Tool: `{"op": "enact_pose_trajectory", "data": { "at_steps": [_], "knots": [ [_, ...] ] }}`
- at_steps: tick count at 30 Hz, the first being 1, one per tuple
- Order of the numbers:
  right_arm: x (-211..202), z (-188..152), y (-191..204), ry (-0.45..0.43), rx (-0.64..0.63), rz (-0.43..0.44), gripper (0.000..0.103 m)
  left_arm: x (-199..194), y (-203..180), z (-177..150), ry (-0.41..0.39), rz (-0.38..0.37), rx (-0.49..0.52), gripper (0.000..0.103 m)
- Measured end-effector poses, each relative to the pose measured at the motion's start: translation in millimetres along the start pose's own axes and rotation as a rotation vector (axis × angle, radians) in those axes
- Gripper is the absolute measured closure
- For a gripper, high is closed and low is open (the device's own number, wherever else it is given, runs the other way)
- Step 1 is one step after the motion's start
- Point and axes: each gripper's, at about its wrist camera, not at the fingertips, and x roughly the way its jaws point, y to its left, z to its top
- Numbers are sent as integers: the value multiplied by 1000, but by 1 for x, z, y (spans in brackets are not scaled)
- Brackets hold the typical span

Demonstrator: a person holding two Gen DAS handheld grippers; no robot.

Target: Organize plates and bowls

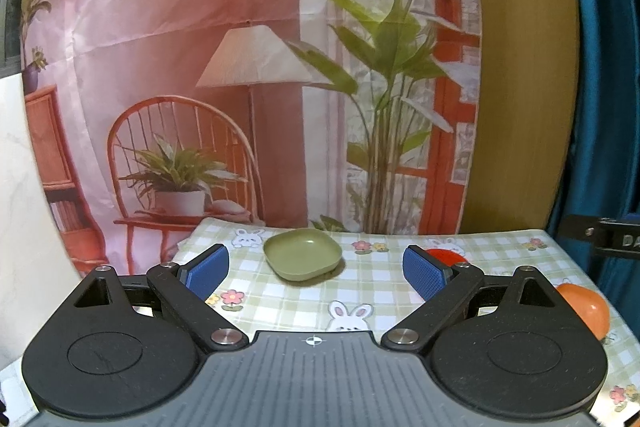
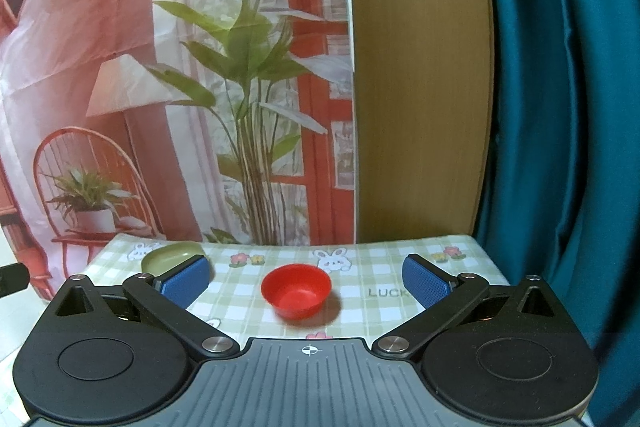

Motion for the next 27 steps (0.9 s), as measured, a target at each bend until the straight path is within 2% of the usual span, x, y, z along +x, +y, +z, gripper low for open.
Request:
{"op": "enact_pose_trajectory", "data": {
  "at_steps": [5,13,17,21,27],
  "knots": [
    [15,3,-3,-11,-9,35,1,14,9,11,-19,20,3,8],
    [51,0,9,21,1,80,4,45,30,20,11,59,62,8],
    [72,-11,22,51,5,119,7,64,47,13,52,69,79,8],
    [95,-22,40,95,-20,123,11,85,68,-1,123,105,97,9],
    [120,-39,75,164,-22,221,17,104,114,-21,178,124,44,10]
  ]
}}
